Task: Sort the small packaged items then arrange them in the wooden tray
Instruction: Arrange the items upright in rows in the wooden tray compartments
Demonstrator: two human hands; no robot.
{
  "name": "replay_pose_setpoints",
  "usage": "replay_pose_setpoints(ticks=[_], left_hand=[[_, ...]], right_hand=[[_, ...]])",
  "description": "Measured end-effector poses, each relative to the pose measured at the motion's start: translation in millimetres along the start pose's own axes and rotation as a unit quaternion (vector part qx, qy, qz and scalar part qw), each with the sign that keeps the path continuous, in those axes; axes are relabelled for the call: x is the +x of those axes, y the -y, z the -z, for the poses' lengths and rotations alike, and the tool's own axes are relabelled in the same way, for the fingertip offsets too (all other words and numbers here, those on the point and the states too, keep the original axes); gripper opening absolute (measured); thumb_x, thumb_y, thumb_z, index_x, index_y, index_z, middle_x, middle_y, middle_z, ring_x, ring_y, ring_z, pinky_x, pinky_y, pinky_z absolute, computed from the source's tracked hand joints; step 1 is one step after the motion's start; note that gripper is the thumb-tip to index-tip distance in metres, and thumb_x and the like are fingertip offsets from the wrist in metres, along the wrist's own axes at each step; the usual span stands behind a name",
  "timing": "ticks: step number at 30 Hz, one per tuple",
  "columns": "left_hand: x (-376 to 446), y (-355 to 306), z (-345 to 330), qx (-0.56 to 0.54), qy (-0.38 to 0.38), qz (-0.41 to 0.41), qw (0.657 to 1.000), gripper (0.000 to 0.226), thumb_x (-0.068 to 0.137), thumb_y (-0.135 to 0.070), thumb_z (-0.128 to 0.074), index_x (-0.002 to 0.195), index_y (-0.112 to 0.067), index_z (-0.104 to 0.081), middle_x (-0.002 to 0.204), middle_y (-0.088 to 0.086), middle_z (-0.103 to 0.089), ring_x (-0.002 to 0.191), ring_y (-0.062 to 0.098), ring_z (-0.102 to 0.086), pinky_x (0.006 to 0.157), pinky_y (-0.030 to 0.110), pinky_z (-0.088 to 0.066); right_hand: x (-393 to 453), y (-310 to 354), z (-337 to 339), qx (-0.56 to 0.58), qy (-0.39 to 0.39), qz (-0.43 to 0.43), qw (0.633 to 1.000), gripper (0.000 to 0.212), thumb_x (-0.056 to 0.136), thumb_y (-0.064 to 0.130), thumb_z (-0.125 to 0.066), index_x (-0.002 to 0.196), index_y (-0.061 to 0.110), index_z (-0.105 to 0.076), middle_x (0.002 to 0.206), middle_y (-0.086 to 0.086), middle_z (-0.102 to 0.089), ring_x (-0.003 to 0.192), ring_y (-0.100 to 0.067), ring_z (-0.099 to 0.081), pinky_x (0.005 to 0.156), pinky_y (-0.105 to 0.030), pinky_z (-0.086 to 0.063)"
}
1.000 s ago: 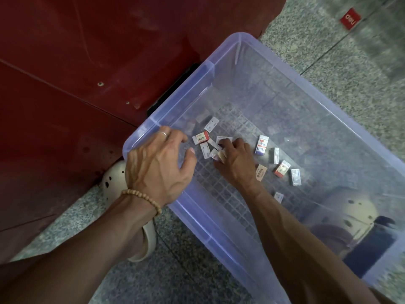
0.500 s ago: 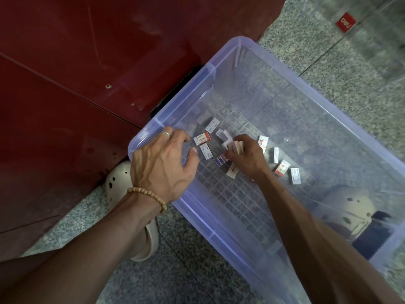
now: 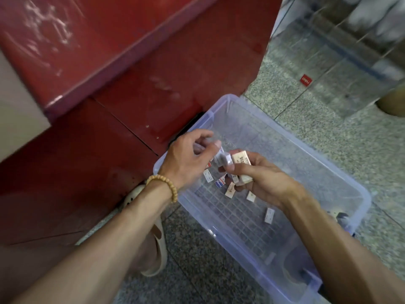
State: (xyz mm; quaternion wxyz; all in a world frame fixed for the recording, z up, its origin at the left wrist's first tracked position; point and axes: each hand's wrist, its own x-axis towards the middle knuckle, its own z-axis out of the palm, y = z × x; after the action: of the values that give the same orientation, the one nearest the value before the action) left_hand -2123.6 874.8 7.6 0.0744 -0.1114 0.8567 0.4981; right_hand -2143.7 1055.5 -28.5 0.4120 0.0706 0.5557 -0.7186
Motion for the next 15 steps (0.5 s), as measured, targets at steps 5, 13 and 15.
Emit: replay_pose_setpoints(ticks=[5, 13, 15], left_hand=[[-27, -47, 31, -0.094, -0.030, -0.041, 0.994, 0.013, 0.088, -0.012, -0.069, 0.092, -0.024, -0.069, 0.090, 0.007, -0.070, 0.080, 0.024, -0.070, 0.061, 0.028, -0.056], [-70, -94, 84, -0.120, -0.069, -0.105, 0.985, 0.019, 0.088, -0.006, -0.066, 0.087, -0.026, -0.066, 0.082, 0.005, -0.068, 0.066, 0.008, -0.062, 0.057, 0.026, -0.054], [-80, -101, 99, -0.116, -0.077, -0.113, 0.984, 0.016, 0.088, -0.008, -0.067, 0.089, -0.025, -0.066, 0.085, 0.009, -0.069, 0.066, 0.009, -0.062, 0.058, 0.024, -0.053]], right_hand=[[-45, 42, -38, 0.060, 0.029, 0.064, 0.996, 0.025, 0.072, 0.011, -0.069, 0.097, 0.008, -0.068, 0.078, -0.010, -0.067, 0.058, -0.020, -0.058, 0.047, -0.025, -0.042], [-103, 75, -99, 0.078, -0.031, 0.150, 0.985, 0.017, 0.086, -0.006, -0.060, 0.088, 0.011, -0.058, 0.079, -0.011, -0.062, 0.056, -0.018, -0.061, 0.048, -0.026, -0.046], [-113, 81, -113, 0.063, -0.038, 0.168, 0.983, 0.021, 0.087, -0.006, -0.058, 0.085, 0.014, -0.057, 0.078, -0.010, -0.060, 0.057, -0.017, -0.064, 0.048, -0.025, -0.046]])
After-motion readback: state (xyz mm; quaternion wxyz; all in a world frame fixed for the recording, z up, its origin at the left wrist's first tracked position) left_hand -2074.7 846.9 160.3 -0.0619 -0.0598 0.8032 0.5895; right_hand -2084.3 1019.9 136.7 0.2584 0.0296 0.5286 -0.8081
